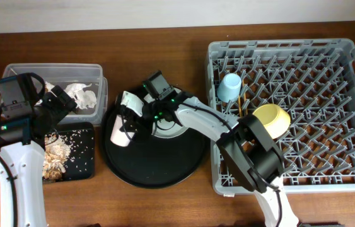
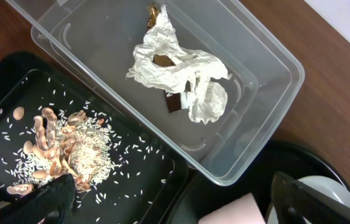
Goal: Sort waste into correct bins and load items into the dishwasher rack
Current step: 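Lift the white cup and carry it toward the rack, then place the white cup upside down in the rack and release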
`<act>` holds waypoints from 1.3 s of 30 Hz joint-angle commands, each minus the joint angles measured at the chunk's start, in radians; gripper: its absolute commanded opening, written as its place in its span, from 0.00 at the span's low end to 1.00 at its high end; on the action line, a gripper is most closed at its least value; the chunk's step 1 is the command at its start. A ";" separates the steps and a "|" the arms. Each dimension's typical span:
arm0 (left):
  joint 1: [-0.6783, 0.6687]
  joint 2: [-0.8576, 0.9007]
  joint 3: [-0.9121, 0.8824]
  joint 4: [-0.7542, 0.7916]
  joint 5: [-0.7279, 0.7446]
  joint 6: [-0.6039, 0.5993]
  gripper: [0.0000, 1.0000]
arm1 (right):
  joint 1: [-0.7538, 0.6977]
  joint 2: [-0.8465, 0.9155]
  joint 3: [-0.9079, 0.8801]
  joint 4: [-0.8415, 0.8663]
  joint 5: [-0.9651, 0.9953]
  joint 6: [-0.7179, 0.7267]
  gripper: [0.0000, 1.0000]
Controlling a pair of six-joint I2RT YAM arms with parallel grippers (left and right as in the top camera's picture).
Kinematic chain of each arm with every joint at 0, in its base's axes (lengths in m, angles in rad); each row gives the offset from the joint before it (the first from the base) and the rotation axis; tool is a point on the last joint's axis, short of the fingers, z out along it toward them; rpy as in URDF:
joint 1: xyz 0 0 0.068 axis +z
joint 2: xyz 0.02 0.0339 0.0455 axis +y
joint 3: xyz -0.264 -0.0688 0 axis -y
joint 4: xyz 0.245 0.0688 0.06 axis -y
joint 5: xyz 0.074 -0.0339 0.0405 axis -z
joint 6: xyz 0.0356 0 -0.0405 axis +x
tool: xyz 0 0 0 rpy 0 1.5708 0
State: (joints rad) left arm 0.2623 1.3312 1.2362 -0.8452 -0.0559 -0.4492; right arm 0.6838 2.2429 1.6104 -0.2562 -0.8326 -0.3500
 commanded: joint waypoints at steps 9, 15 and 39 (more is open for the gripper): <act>0.003 -0.011 0.009 0.002 0.005 0.006 0.99 | -0.025 -0.030 0.015 -0.003 -0.163 0.169 0.06; 0.003 -0.011 0.009 0.002 0.005 0.006 0.99 | -0.025 -0.030 0.015 -0.097 -0.148 0.168 0.04; 0.003 -0.011 0.009 0.002 0.005 0.006 0.99 | -0.598 -0.421 -0.083 -0.954 -0.480 -0.095 0.04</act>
State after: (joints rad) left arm 0.2623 1.3312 1.2362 -0.8452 -0.0559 -0.4492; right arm 0.1741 1.8099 1.6192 -1.2018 -1.1305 -0.3248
